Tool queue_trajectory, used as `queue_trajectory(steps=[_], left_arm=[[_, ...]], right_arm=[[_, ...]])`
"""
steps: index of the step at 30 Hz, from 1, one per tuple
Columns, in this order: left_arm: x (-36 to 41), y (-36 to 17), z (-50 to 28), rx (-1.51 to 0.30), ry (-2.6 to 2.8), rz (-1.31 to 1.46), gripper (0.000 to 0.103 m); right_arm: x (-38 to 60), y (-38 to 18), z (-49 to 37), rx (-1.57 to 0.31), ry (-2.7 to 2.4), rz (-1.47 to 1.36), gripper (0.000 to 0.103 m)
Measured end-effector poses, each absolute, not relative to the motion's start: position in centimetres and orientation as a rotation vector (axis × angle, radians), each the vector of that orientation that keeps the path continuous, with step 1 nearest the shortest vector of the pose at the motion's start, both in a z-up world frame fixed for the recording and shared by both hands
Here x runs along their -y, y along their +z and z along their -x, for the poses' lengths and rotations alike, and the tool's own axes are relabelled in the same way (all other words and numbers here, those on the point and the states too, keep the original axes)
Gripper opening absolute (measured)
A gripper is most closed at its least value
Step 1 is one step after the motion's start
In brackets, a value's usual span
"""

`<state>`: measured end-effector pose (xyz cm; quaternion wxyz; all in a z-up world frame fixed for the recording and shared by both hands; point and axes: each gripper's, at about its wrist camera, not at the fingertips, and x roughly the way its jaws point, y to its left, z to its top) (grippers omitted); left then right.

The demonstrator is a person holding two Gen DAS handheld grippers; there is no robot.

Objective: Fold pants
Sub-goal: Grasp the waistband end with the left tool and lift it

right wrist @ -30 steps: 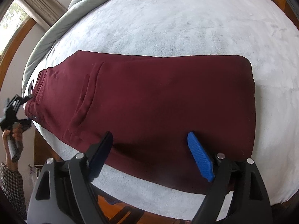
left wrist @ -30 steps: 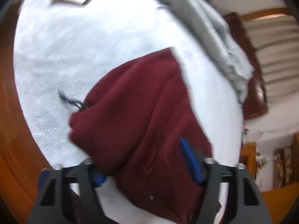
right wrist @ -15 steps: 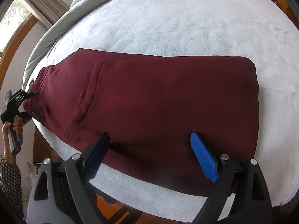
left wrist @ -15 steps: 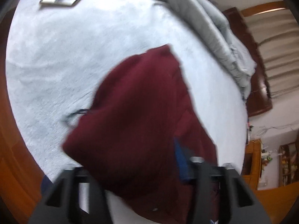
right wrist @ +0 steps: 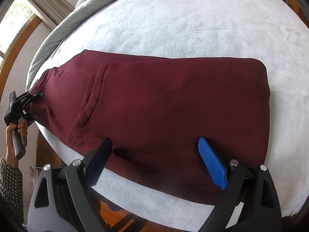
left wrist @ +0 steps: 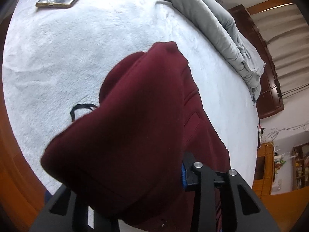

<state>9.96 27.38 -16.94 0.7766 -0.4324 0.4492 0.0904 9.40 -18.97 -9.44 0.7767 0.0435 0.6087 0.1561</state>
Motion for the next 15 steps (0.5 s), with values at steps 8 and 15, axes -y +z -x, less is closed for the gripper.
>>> queue_trajectory(steps=[8, 15], left_arm=[[-27.0, -15.9, -9.8, -0.933, 0.171, 0.948, 0.035], [-27.1, -16.1, -10.3, -0.937, 0.188, 0.952, 0.035]], right_arm=[[19.1, -9.4, -9.4, -1.315, 0.343, -0.109, 0.091], [20.2, -9.3, -9.6, -1.316, 0.352, -0.195, 0.09]])
